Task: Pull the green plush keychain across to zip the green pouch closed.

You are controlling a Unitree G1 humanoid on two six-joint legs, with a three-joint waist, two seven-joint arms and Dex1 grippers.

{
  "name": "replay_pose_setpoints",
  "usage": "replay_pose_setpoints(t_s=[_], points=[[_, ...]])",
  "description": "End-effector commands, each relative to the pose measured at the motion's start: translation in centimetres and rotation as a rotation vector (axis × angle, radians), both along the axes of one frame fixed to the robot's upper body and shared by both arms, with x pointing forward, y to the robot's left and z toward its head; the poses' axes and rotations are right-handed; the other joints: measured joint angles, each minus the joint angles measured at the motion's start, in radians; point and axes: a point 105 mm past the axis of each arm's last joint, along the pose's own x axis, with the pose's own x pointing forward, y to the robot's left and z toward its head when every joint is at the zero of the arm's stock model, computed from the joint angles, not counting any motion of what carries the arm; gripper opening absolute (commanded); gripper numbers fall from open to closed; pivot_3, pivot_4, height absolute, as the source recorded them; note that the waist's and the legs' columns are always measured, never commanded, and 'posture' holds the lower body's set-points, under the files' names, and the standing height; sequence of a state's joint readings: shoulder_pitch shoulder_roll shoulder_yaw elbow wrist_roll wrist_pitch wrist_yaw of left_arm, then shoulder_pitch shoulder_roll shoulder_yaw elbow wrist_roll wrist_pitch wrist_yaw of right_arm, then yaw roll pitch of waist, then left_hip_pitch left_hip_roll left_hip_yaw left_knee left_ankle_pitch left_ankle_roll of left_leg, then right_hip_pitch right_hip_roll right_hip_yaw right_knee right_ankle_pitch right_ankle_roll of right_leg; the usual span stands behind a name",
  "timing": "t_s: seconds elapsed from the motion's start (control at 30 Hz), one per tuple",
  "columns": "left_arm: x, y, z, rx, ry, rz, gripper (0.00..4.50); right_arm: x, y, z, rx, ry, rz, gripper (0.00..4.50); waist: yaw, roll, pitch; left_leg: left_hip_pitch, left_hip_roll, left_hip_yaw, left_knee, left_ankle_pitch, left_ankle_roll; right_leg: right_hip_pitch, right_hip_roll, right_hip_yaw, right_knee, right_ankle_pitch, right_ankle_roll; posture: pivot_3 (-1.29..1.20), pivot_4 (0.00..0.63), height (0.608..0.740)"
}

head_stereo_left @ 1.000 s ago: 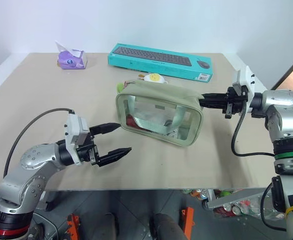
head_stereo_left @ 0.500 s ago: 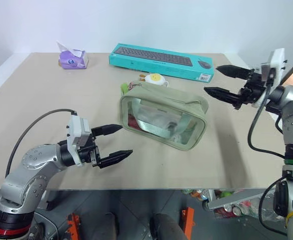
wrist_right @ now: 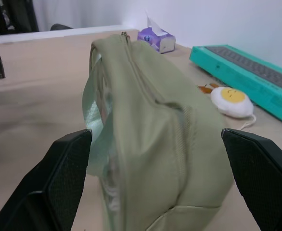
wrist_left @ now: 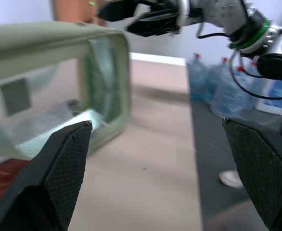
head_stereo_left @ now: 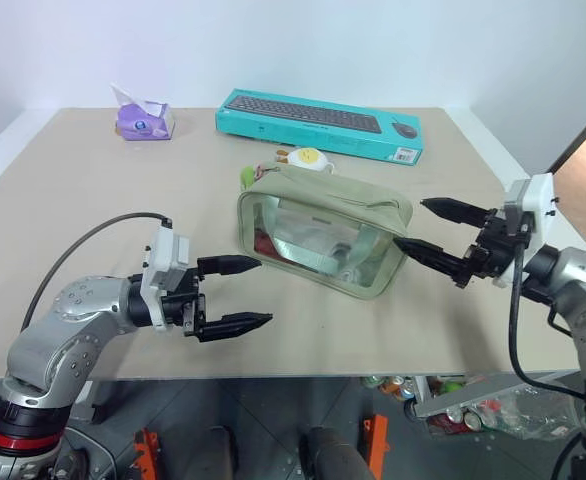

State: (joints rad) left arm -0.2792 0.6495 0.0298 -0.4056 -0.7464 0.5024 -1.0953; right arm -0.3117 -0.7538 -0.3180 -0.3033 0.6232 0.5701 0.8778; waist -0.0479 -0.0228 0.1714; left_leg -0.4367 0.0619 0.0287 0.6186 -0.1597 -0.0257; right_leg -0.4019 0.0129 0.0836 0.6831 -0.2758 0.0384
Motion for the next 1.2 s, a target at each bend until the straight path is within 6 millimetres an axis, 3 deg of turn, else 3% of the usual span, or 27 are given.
replay_pose_setpoints(t_s=[0.03, 0.17, 0.2, 0.3, 0.33, 0.6, 0.9, 1.1, 1.2], points=[[0.3, 0.1, 0.6, 0.011, -0.041, -0.004, 4.5, -0.1, 0.8, 0.7, -0.01, -0.053, 0.005, 4.47, 0.0, 0.0, 0.0, 0.0, 0.0, 0.0, 0.0, 0.0, 0.0, 0.0, 0.0, 0.0, 0.0, 0.0, 0.0, 0.0, 0.15, 0.74], [0.4, 0.2, 0.5, 0.014, -0.041, 0.006, 4.5, 0.0, 1.7, 0.2, -0.004, -0.034, 0.027, 4.47, 0.0, 0.0, 0.0, 0.0, 0.0, 0.0, 0.0, 0.0, 0.0, 0.0, 0.0, 0.0, 0.0, 0.0, 0.0, 0.0, 0.15, 0.74], [0.4, 0.2, 0.5, 0.015, -0.041, 0.009, 4.5, 0.0, 1.8, 0.0, -0.004, -0.03, 0.028, 4.22, 0.001, 0.0, 0.0, 0.0, 0.0, 0.0, -0.001, 0.0, 0.0, 0.0, 0.001, 0.0, 0.0, -0.001, 0.0, 0.0, 0.15, 0.74], [0.5, 0.3, 0.5, 0.016, -0.043, 0.018, 4.5, 0.0, 2.2, -0.7, -0.011, -0.017, 0.032, 3.39, 0.002, 0.0, 0.0, -0.001, 0.0, -0.001, -0.001, 0.0, 0.0, 0.0, 0.0, 0.0, 0.0, -0.001, 0.0, 0.0, 0.15, 0.74], [0.5, 0.4, 0.5, 0.016, -0.042, 0.024, 4.5, 0.0, 2.3, -0.8, -0.007, -0.017, 0.033, 2.73, 0.002, 0.0, 0.0, -0.001, 0.0, -0.001, -0.001, 0.0, 0.0, 0.0, 0.0, 0.0, 0.0, -0.001, 0.0, 0.0, 0.15, 0.74], [0.5, 0.6, 0.2, 0.025, -0.034, 0.05, 4.5, -0.1, 2.8, -1.3, -0.03, -0.023, 0.058, 0.12, 0.001, 0.0, 0.0, -0.001, 0.0, -0.001, -0.001, 0.0, 0.0, 0.0, 0.0, 0.0, 0.0, -0.001, 0.0, 0.0, 0.15, 0.74], [0.7, 0.6, 0.1, 0.025, -0.032, 0.059, 4.5, -0.1, 3.0, 0.0, -0.101, -0.112, 0.222, 0.05, 0.001, 0.0, 0.0, 0.0, 0.0, 0.0, -0.001, 0.0, 0.0, 0.0, 0.0, 0.0, 0.0, -0.001, -0.001, 0.0, 0.15, 0.74], [0.8, 0.8, -0.1, 0.032, -0.029, 0.059, 4.5, 1.1, 1.8, 2.1, -0.173, -0.162, 0.379, 0.05, 0.001, 0.0, 0.0, 0.0, 0.0, 0.0, -0.001, 0.0, 0.0, -0.001, 0.0, 0.0, 0.0, -0.001, 0.0, 0.0, 0.15, 0.74], [0.6, 0.9, -0.3, 0.037, -0.026, 0.064, 4.5, 1.5, 1.4, 2.0, -0.209, -0.13, 0.432, 0.05, 0.001, 0.0, 0.0, -0.001, 0.0, 0.0, -0.001, 0.0, 0.0, -0.001, 0.0, -0.001, 0.0, -0.001, -0.001, 0.0, 0.15, 0.74]])
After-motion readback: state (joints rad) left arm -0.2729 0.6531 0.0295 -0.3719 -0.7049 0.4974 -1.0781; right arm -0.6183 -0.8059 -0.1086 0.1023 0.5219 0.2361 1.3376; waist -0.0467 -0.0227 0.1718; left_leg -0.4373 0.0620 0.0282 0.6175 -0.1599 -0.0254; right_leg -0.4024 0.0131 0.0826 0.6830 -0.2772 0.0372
